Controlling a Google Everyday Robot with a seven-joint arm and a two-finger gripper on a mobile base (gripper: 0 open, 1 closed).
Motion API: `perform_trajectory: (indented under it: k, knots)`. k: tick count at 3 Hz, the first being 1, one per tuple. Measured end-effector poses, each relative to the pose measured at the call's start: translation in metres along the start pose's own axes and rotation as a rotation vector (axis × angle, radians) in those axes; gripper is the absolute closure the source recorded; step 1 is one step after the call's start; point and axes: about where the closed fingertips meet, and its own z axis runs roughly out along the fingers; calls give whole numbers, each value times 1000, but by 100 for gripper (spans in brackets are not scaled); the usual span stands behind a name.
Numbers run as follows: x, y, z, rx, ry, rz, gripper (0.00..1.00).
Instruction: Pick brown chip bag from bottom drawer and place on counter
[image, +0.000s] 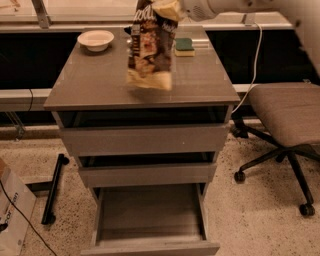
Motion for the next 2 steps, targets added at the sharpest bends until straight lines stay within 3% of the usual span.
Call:
perform_trajectory:
  k: [2]
  knots:
    - [40, 17, 94, -46, 94, 92, 54]
